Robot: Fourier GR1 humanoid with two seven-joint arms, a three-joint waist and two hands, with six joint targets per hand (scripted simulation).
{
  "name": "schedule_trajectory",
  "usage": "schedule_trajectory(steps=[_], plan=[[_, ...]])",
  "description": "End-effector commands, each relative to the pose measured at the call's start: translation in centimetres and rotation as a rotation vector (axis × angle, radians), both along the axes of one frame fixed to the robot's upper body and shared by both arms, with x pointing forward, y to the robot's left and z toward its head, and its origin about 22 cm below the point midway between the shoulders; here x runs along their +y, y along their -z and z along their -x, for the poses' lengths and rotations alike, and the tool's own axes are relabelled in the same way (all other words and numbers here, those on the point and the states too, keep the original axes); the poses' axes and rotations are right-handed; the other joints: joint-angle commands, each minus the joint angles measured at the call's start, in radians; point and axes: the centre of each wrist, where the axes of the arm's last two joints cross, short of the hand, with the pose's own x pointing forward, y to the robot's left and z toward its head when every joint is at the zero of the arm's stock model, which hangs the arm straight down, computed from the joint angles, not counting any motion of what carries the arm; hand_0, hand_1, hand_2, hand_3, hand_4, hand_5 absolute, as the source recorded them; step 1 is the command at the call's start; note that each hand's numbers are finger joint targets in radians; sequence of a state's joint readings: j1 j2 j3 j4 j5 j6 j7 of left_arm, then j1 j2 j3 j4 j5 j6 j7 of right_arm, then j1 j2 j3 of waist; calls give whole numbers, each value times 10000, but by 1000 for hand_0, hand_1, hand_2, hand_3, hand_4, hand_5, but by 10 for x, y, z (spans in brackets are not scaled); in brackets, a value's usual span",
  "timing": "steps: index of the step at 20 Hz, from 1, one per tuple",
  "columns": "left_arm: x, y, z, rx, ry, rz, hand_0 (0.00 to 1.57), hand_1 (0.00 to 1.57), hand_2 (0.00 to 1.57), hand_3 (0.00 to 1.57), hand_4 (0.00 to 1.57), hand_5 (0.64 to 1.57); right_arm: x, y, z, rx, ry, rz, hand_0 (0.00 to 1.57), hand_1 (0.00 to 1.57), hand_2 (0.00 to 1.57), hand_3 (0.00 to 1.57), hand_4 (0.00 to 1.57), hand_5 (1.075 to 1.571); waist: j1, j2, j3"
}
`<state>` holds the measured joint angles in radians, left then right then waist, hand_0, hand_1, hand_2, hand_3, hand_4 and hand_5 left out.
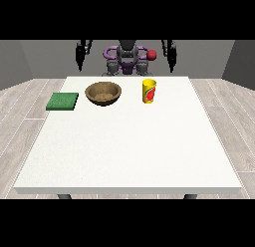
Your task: Pick the cup and pour the ball into the bowl, then pick the bowl and place it on the pad
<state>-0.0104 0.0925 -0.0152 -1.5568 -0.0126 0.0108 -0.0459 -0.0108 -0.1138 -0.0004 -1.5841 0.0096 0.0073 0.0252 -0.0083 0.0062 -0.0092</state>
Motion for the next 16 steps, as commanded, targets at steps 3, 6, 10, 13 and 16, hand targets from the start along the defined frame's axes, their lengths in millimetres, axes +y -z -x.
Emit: schedule_trajectory(steps=[3,6,10,13,16], plan=[[4,-21,-1,-152,58,-140,0,0,0,0,0,1557,-7,-24,-1,-249,-8,284,0,0,0,0,0,1569,-44,-2030,40],[6,-30,-2,-64,72,-238,0,0,0,0,0,1557,-11,-33,-1,-142,66,378,0,0,0,0,0,1569,-114,-2806,64],[9,-78,-20,-435,-345,1580,0,0,0,0,0,1558,-79,-38,11,-262,-61,-1055,0,0,0,0,0,1569,-234,-1901,99],[35,-68,-11,-1159,-492,1332,0,0,0,0,0,1548,-88,-47,12,-840,185,-1105,0,0,0,0,0,1571,-129,-1180,92],[42,-58,-12,-1562,-381,1491,0,0,0,0,0,1547,-85,-36,20,-1202,-163,-1214,0,0,0,0,0,1569,-316,-712,91]])
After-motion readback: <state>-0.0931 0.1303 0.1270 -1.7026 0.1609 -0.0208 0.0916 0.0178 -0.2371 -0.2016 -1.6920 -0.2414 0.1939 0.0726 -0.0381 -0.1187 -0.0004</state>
